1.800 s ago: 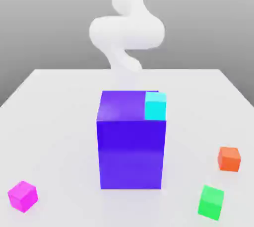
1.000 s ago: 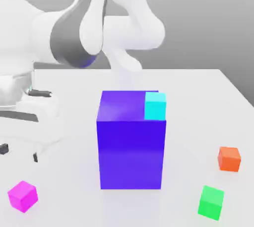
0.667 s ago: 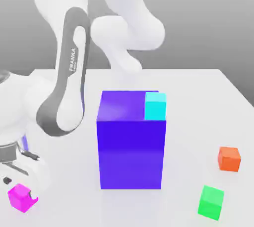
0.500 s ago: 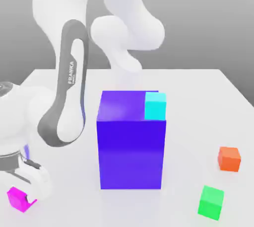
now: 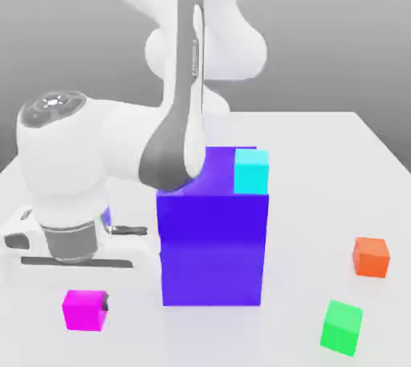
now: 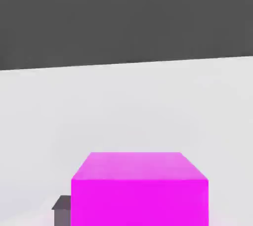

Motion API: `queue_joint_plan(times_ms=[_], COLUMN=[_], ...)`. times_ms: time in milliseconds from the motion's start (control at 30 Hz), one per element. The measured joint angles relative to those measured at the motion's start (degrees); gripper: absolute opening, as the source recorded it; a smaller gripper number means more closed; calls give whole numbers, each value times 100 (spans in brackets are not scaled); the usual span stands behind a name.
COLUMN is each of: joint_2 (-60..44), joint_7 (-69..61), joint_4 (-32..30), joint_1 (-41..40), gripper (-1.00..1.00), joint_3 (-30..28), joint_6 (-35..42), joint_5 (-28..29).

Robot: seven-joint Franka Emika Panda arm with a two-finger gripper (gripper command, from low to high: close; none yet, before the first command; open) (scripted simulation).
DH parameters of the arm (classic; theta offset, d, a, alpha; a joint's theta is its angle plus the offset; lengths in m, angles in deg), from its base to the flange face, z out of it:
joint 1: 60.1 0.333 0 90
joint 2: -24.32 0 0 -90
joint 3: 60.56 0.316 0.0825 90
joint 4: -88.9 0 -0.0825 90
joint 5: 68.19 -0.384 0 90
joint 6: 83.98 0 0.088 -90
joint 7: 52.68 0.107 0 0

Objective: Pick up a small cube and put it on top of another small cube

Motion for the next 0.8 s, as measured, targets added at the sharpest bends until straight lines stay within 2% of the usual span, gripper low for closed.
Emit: queue_joint_plan(times_ms=[533,667,700,800], joint_2=[524,-87,-282,-282], joint_7=[-2877,-2844,-2787,-2787], joint_4=[-122,-88,-77,-77], joint_1=[1446,1628,1677,1677], gripper=[-100,-100,100,100], joint_3=[1968,1939,1878,1878], joint_6=[390,-174,-353,-353], joint_5=[842,1156,1241,1241])
